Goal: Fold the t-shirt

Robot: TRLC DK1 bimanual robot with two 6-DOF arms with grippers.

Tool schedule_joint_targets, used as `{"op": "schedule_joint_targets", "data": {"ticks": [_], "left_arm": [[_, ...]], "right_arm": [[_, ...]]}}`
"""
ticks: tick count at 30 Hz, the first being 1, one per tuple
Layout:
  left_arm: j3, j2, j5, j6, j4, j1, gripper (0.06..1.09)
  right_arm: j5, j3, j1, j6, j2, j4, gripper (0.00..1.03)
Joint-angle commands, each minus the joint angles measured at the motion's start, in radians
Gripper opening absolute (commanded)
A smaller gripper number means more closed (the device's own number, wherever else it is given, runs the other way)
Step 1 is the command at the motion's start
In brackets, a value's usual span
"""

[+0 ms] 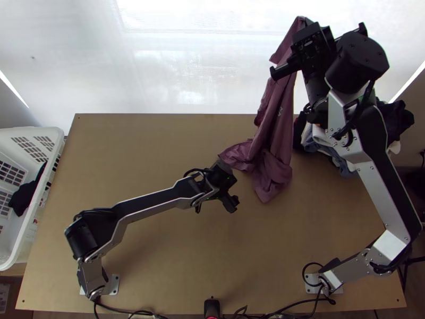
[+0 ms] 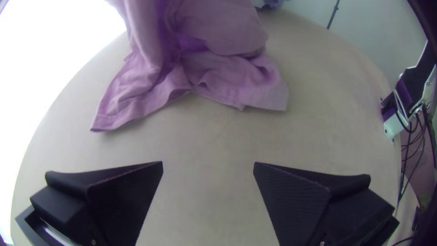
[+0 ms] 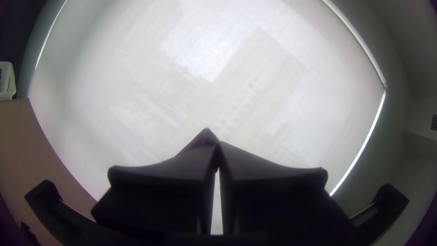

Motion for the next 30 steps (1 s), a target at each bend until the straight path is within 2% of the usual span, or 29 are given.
{"op": "schedule_joint_targets", "data": {"ticks": [1,11,16,18,20,21,23,27,28,30], "left_arm": [[0.290,0.259,-0.004,-0.005,-0.051,-0.034,1.03],[0.710,0.524,-0.021,-0.035,-0.223,-0.069,1.03],[0.824,0.586,-0.021,-0.032,-0.276,-0.080,1.00],[0.827,0.590,-0.021,-0.023,-0.276,-0.084,0.84],[0.827,0.592,-0.014,-0.009,-0.275,-0.087,0.61],[0.827,0.592,-0.008,0.001,-0.275,-0.087,0.54],[0.827,0.586,0.019,0.014,-0.275,-0.089,0.48],[0.827,0.564,0.056,0.061,-0.281,-0.090,0.21],[0.828,0.558,0.056,0.064,-0.281,-0.089,0.09],[0.828,0.547,0.056,0.069,-0.298,-0.081,0.09]], "right_arm": [[0.001,-0.039,0.004,0.006,-0.016,-0.004,0.03],[-0.001,-0.132,0.000,0.026,-0.076,-0.004,0.03],[-0.001,-0.174,-0.011,0.038,-0.103,-0.001,0.03],[-0.001,-0.191,-0.016,0.040,-0.113,0.004,0.03],[-0.001,-0.201,-0.019,0.043,-0.119,0.005,0.03],[-0.001,-0.206,-0.022,0.044,-0.122,0.007,0.03],[-0.001,-0.214,-0.025,0.046,-0.127,0.007,0.03],[-0.001,-0.218,-0.036,0.049,-0.128,0.008,0.03],[-0.001,-0.218,-0.037,0.049,-0.128,0.010,0.03],[-0.001,-0.218,-0.039,0.051,-0.130,0.010,0.03]]}}
